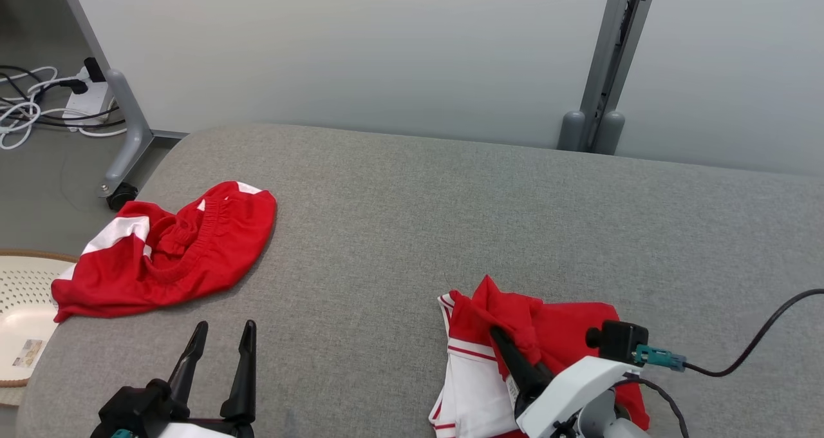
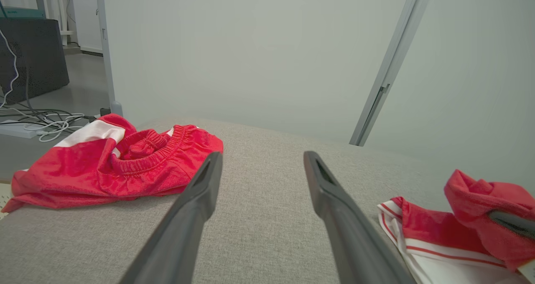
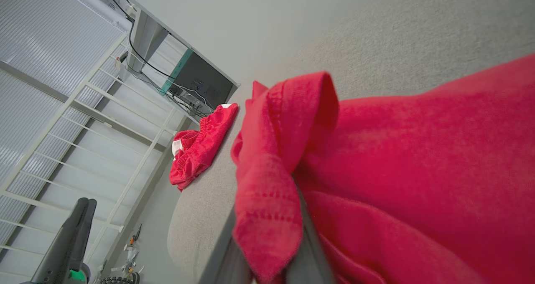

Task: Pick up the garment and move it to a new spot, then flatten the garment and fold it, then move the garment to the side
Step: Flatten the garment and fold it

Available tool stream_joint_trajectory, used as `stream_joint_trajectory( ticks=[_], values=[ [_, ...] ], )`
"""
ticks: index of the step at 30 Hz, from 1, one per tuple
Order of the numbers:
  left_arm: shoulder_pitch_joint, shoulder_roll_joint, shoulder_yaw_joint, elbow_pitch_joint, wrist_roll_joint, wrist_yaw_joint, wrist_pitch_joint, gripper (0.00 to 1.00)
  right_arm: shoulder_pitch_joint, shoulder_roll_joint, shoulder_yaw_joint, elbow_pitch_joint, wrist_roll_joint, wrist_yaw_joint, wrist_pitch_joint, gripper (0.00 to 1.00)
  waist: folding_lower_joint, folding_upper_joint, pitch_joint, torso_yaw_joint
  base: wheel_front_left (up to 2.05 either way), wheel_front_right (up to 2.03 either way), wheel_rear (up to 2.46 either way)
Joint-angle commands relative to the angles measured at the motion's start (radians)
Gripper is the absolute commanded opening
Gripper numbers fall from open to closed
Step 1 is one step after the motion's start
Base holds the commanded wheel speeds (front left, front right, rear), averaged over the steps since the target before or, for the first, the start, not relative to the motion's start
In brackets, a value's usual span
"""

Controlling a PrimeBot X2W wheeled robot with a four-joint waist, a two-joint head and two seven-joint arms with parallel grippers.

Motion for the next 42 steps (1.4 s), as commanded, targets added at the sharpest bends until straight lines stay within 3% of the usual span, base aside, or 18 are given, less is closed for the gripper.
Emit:
stream_joint_trajectory(
  ticks=[1, 4, 5, 6, 12, 16, 21, 28, 35, 42],
  values=[
    [-0.012, 0.001, 0.005, 0.000, 0.006, -0.003, -0.001, 1.00, -0.022, -0.005, 0.024, 0.028, 0.015, 0.000, -0.019, 0.00, 0.0000, 0.0000, 0.000, 0.003, 0.00, 0.00, 0.00],
    [-0.011, -0.001, 0.003, 0.005, 0.009, -0.003, -0.001, 1.00, -0.055, -0.005, 0.082, 0.086, 0.063, 0.000, -0.041, 0.04, 0.0000, 0.0000, 0.000, 0.006, 0.00, 0.00, 0.00],
    [-0.012, -0.001, 0.003, 0.007, 0.009, -0.004, -0.001, 1.00, -0.066, -0.005, 0.102, 0.101, 0.079, 0.000, -0.046, 0.47, 0.0000, 0.0000, 0.000, 0.007, 0.00, 0.00, 0.00],
    [-0.013, -0.001, 0.004, 0.011, 0.008, -0.003, -0.001, 1.00, -0.085, -0.004, 0.138, 0.113, 0.107, 0.000, -0.057, 1.00, 0.0000, 0.0000, 0.000, 0.005, 0.00, 0.00, 0.00],
    [-0.002, -0.003, 0.021, 0.003, 0.006, 0.003, -0.001, 1.00, -0.113, -0.005, 0.204, 0.067, 0.143, 0.000, -0.078, 1.00, 0.0000, 0.0000, -0.007, -0.021, 0.00, 0.00, 0.00],
    [0.011, -0.006, 0.035, -0.008, 0.005, 0.006, -0.001, 1.00, -0.113, -0.025, 0.180, -0.008, 0.112, 0.000, -0.088, 1.00, 0.0000, 0.0000, -0.013, -0.055, 0.00, 0.00, 0.00],
    [0.020, -0.012, 0.046, -0.025, 0.010, 0.010, -0.001, 1.00, -0.087, -0.101, 0.076, -0.118, 0.037, 0.000, -0.102, 1.00, 0.0000, 0.0000, -0.017, -0.099, 0.00, 0.00, 0.00],
    [0.020, -0.019, 0.048, -0.034, 0.016, 0.006, -0.001, 1.00, -0.006, -0.189, -0.174, -0.199, -0.137, 0.000, -0.093, 1.00, 0.0000, 0.0000, -0.011, -0.127, 0.00, 0.00, 0.00],
    [0.016, -0.023, 0.051, -0.031, 0.017, -0.001, -0.001, 1.00, 0.099, -0.125, -0.392, -0.282, -0.299, 0.000, -0.031, 1.00, 0.0000, 0.0000, -0.004, -0.128, 0.00, 0.00, 0.00],
    [0.006, -0.023, 0.060, -0.035, 0.023, -0.003, -0.001, 1.00, 0.145, -0.065, -0.481, -0.380, -0.425, 0.000, 0.021, 1.00, 0.0000, 0.0000, -0.004, -0.127, 0.00, 0.00, 0.00]
  ],
)
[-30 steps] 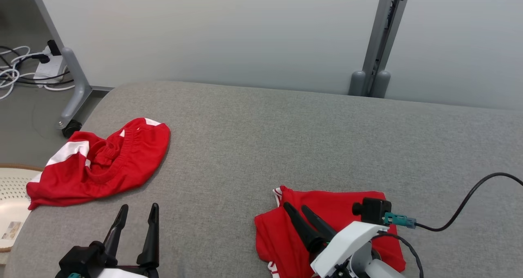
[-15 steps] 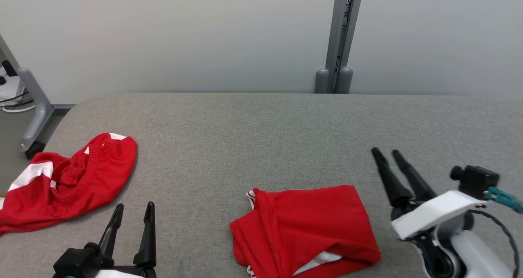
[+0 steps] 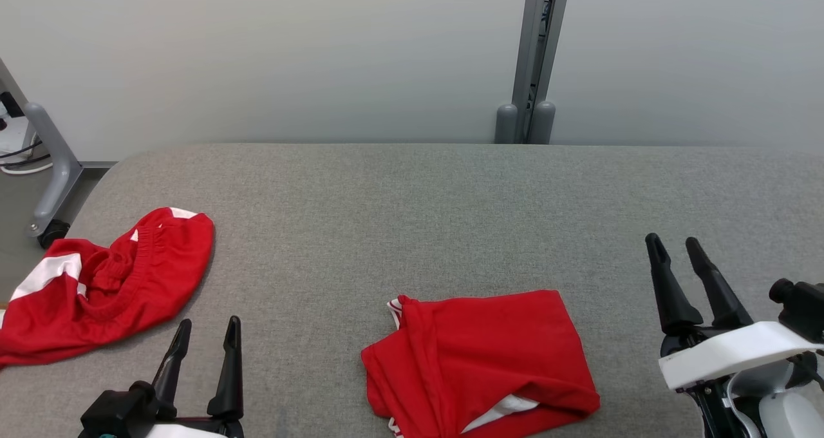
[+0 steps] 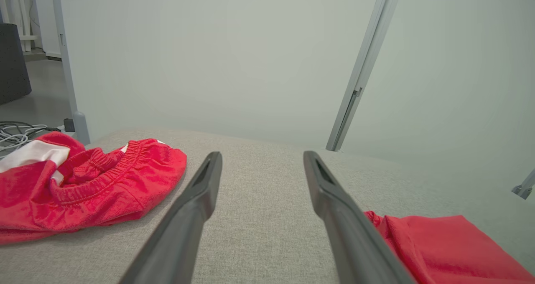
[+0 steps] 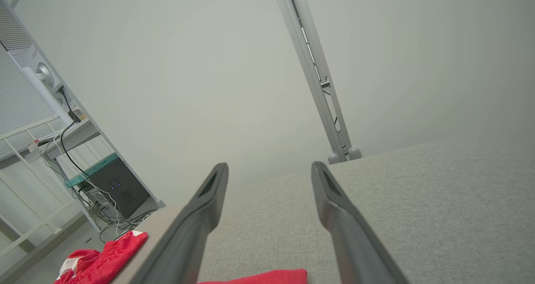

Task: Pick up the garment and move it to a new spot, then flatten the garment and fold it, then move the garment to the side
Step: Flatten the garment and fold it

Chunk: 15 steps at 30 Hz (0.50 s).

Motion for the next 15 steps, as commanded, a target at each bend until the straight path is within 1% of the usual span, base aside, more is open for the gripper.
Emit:
stream_joint_trajectory(
  ticks=[1, 5, 8, 10, 15],
  values=[
    [-0.009, 0.002, 0.008, -0.006, 0.005, -0.003, -0.001, 1.00, 0.009, -0.001, -0.012, -0.018, -0.022, 0.000, 0.003, 1.00, 0.0000, -0.0001, -0.001, 0.000, 0.00, 0.00, 0.00],
    [-0.001, -0.002, 0.019, -0.016, 0.010, -0.002, -0.001, 1.00, 0.031, 0.005, -0.043, -0.076, -0.131, 0.000, -0.017, 1.00, 0.0000, -0.0001, -0.005, -0.003, 0.00, 0.00, 0.00],
    [0.009, -0.005, 0.026, -0.029, 0.014, 0.000, -0.001, 1.00, 0.051, 0.010, -0.055, -0.087, -0.194, 0.000, -0.044, 1.00, 0.0000, -0.0001, -0.006, -0.005, 0.00, 0.00, 0.00],
    [0.013, -0.007, 0.031, -0.034, 0.015, 0.000, -0.001, 1.00, 0.069, 0.009, -0.060, -0.065, -0.229, 0.000, -0.072, 1.00, 0.0000, -0.0001, -0.006, -0.006, 0.00, 0.00, 0.00],
    [0.010, -0.011, 0.041, -0.039, 0.019, -0.003, -0.001, 1.00, 0.106, 0.002, -0.065, 0.039, -0.303, 0.000, -0.151, 1.00, 0.0000, -0.0001, -0.006, -0.003, 0.00, 0.00, 0.00]
  ],
)
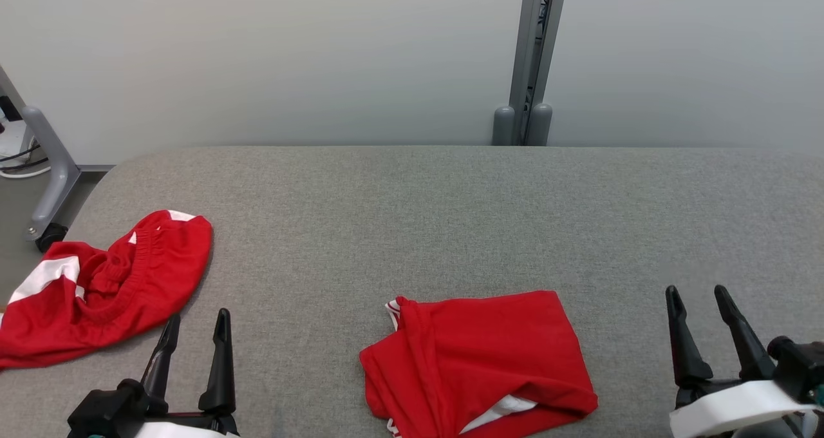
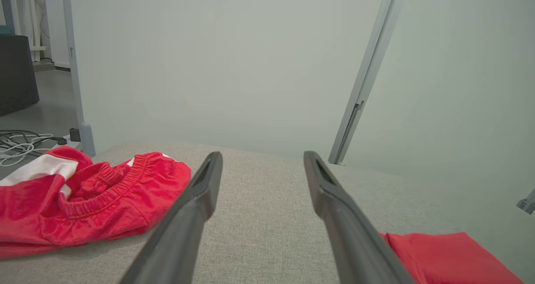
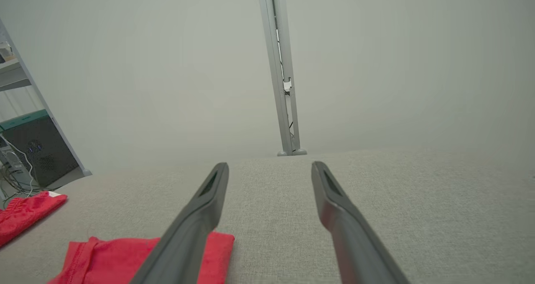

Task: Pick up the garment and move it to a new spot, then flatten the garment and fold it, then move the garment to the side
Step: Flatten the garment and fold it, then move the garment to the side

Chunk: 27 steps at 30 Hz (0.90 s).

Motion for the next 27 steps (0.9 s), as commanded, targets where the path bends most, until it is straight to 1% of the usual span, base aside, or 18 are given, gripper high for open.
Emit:
stream_joint_trajectory(
  ticks=[1, 5, 11, 19, 21, 24, 27],
  values=[
    [0.010, 0.003, 0.007, -0.005, 0.009, -0.001, -0.001, 1.00, 0.005, -0.006, -0.004, 0.019, -0.012, 0.000, -0.016, 1.00, 0.0000, -0.0001, 0.000, 0.000, 0.00, 0.00, 0.00],
    [0.015, 0.001, 0.013, -0.003, 0.021, -0.006, -0.001, 1.00, -0.001, 0.000, 0.013, 0.080, -0.024, 0.000, -0.044, 1.00, 0.0000, -0.0001, 0.001, -0.007, 0.00, 0.00, 0.00],
    [0.018, 0.000, 0.019, -0.011, 0.042, -0.008, -0.001, 1.00, -0.030, 0.000, 0.025, 0.106, -0.021, 0.000, -0.056, 1.00, 0.0000, -0.0001, 0.001, -0.018, 0.00, 0.00, 0.00],
    [0.013, -0.003, 0.015, -0.004, 0.043, -0.011, -0.001, 1.00, -0.046, 0.001, 0.039, 0.135, -0.011, 0.000, -0.058, 1.00, 0.0000, -0.0001, 0.000, -0.013, 0.00, 0.00, 0.00],
    [0.009, -0.004, 0.017, -0.001, 0.041, -0.011, -0.001, 1.00, -0.060, 0.007, 0.051, 0.179, 0.011, 0.000, -0.015, 1.00, 0.0000, -0.0001, 0.003, -0.013, 0.00, 0.00, 0.00],
    [-0.001, -0.005, 0.009, 0.004, 0.045, -0.013, -0.001, 1.00, -0.116, 0.015, 0.073, 0.261, 0.079, 0.000, 0.063, 1.00, 0.0000, -0.0001, 0.008, -0.005, 0.00, 0.00, 0.00],
    [-0.007, -0.004, -0.005, 0.011, 0.047, -0.015, -0.001, 1.00, -0.171, 0.022, 0.107, 0.352, 0.172, 0.000, 0.159, 1.00, 0.0000, -0.0001, 0.011, 0.015, 0.00, 0.00, 0.00]
  ],
)
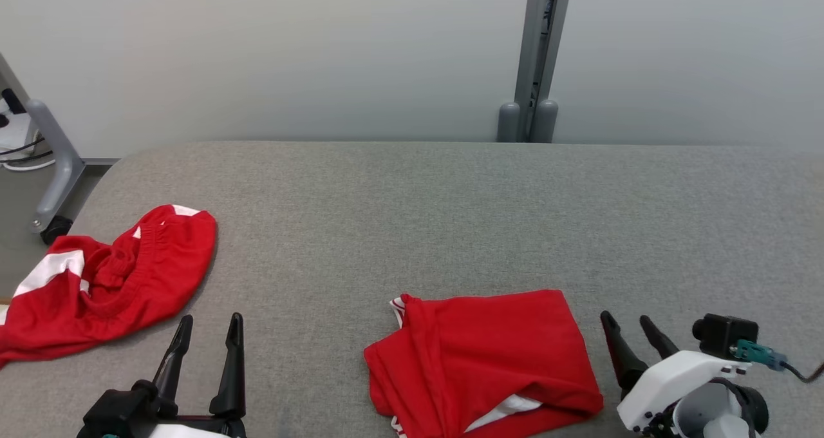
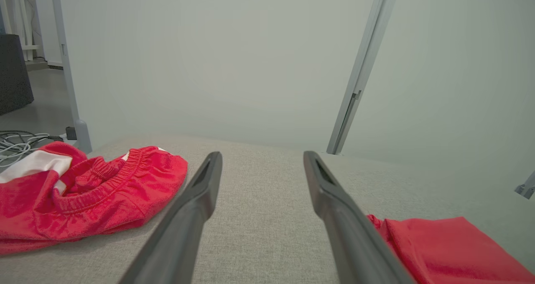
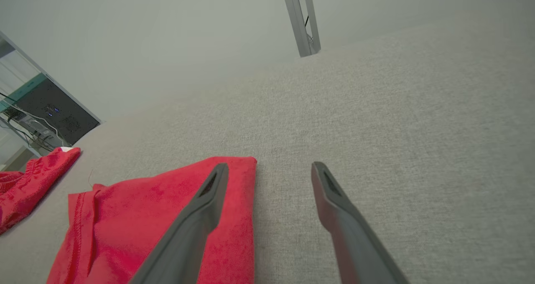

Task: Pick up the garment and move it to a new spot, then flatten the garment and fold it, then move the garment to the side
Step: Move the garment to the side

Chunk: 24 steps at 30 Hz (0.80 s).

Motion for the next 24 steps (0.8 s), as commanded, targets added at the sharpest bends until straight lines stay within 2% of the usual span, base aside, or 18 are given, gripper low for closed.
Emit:
stream_joint_trajectory(
  ticks=[1, 4, 13, 18, 19, 20, 21, 24],
  values=[
    [-0.010, 0.004, 0.002, 0.001, 0.012, -0.004, -0.001, 1.00, -0.006, -0.005, 0.004, 0.007, -0.002, 0.000, 0.009, 1.00, 0.0000, 0.0000, 0.002, 0.008, 0.00, 0.00, 0.00],
    [-0.015, 0.004, 0.002, 0.008, 0.010, -0.005, -0.001, 1.00, -0.055, -0.003, 0.028, 0.089, 0.065, 0.000, 0.095, 1.00, 0.0000, 0.0000, 0.005, 0.031, 0.00, 0.00, 0.00],
    [-0.021, 0.003, -0.006, 0.020, 0.007, -0.006, -0.001, 1.00, -0.166, 0.010, 0.054, 0.319, 0.141, 0.000, 0.351, 1.00, 0.0000, 0.0000, 0.010, 0.080, 0.00, 0.00, 0.00],
    [-0.020, 0.003, -0.006, 0.022, 0.003, -0.007, -0.001, 1.00, -0.184, 0.016, 0.080, 0.342, 0.186, 0.000, 0.400, 1.00, 0.0000, 0.0000, 0.011, 0.090, 0.00, 0.00, 0.00],
    [-0.020, 0.003, -0.006, 0.023, 0.002, -0.007, -0.001, 1.00, -0.187, 0.017, 0.084, 0.344, 0.190, 0.000, 0.398, 0.45, 0.0000, 0.0000, 0.011, 0.091, 0.00, 0.00, 0.00],
    [-0.021, 0.003, -0.006, 0.023, 0.002, -0.007, -0.001, 1.00, -0.192, 0.017, 0.087, 0.342, 0.192, 0.000, 0.383, 0.13, 0.0000, 0.0000, 0.012, 0.091, 0.00, 0.00, 0.00],
    [-0.021, 0.003, -0.005, 0.021, 0.002, -0.008, -0.001, 1.00, -0.198, 0.017, 0.091, 0.339, 0.194, 0.000, 0.372, 0.00, 0.0000, 0.0000, 0.012, 0.091, 0.00, 0.00, 0.00],
    [-0.019, 0.002, -0.004, 0.018, 0.003, -0.008, -0.001, 1.00, -0.225, 0.000, 0.102, 0.313, 0.192, 0.000, 0.310, 0.00, 0.0000, 0.0000, 0.013, 0.085, 0.00, 0.00, 0.00]
  ],
)
